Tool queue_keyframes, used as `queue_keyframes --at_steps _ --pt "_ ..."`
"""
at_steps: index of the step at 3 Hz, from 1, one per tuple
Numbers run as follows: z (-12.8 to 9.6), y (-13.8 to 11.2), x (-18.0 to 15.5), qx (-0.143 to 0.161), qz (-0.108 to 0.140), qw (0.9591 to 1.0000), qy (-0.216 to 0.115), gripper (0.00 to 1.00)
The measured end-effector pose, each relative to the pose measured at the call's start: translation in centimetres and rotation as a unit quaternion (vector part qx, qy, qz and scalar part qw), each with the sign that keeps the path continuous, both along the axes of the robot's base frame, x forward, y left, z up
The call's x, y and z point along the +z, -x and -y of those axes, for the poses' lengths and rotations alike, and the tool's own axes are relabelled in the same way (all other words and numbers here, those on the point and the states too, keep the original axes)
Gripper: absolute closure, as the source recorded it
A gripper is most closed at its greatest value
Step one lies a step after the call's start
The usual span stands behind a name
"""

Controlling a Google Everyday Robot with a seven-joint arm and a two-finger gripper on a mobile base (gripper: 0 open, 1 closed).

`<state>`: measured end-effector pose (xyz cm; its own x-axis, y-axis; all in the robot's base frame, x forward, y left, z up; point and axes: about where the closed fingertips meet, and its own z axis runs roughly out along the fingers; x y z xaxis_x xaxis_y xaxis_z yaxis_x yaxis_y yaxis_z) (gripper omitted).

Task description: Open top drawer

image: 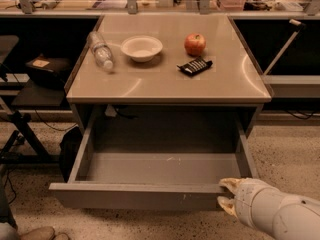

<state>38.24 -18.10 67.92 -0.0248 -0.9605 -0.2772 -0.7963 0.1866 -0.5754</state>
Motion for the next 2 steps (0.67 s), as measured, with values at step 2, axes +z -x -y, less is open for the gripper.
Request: queue_keyframes --at_steps 2 --pt "7.1 10.8 2.2 -0.08 0.008 0.9951 0.058 1.0"
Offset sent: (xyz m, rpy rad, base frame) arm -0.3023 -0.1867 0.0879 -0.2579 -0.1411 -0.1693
